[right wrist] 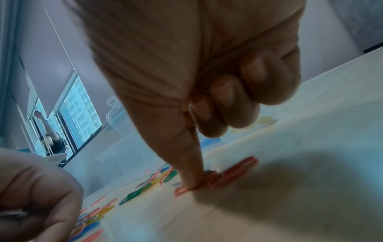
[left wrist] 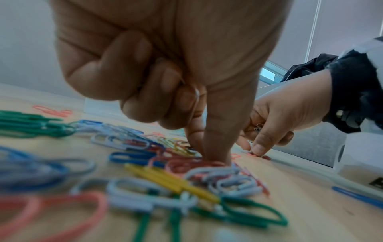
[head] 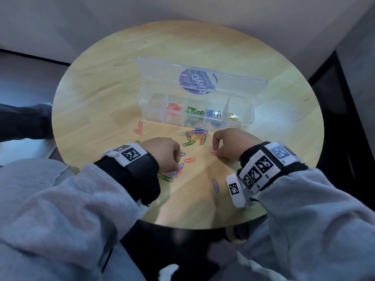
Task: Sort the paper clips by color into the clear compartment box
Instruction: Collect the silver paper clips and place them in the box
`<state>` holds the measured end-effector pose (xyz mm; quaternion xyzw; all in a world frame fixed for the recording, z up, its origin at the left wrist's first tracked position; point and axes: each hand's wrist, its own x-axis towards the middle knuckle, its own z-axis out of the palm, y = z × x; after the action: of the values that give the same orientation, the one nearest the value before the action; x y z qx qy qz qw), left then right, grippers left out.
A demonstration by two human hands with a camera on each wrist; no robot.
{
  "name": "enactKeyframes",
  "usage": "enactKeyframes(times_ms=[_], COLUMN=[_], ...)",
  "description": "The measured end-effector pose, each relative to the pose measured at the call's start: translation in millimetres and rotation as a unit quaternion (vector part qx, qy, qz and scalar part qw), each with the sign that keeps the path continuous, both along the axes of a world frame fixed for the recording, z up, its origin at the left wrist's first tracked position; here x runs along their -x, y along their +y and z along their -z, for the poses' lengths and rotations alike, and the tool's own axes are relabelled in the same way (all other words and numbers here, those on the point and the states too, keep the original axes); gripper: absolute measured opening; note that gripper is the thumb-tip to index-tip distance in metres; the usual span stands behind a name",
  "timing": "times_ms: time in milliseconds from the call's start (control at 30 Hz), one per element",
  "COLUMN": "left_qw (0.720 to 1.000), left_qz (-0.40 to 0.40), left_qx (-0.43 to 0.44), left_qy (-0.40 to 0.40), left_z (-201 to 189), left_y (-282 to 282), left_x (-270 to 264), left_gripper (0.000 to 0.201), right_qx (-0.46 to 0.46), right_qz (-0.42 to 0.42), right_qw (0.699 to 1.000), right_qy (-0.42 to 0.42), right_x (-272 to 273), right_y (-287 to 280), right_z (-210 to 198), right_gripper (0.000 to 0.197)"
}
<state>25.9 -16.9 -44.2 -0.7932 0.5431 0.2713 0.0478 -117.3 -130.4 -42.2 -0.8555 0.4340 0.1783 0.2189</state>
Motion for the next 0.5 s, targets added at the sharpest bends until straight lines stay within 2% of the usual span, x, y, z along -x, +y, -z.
enactKeyframes(times_ms=[100, 200, 267, 367, 500], left_qw=[1.000, 1.000, 1.000, 0.998, 0.982], left_qz=[-0.002, 0.000, -0.007, -0.036, -0.087], left_qx=[-0.013, -0.016, -0.012, 0.008, 0.043], left_qy=[0.001, 0.004, 0.014, 0.060, 0.162], left_z=[0.3, -0.2, -0.4, -3.6, -12.0], left_y=[-0.2, 0.6, 1.4, 1.2, -0.2], left_x=[-0.6, -0.6, -1.5, -4.6, -14.2], left_gripper=[0.010, 0.010, 0.013, 0.010, 0.010], right_qx=[-0.002, -0.023, -0.035, -0.049, -0.096], right_qz=[-0.015, -0.022, -0.014, -0.005, 0.014], right_qw=[0.999, 0.998, 0.998, 0.998, 0.995], right_qy=[0.040, 0.048, 0.043, 0.032, -0.033], right_x=[-2.5, -1.5, 0.6, 3.4, 6.7], right_y=[2.5, 2.2, 1.2, 0.7, 0.9], right_z=[-3.0, -4.2, -4.9, -7.1, -16.1], right_gripper=[0.014, 0.006, 0.019, 0.023, 0.023])
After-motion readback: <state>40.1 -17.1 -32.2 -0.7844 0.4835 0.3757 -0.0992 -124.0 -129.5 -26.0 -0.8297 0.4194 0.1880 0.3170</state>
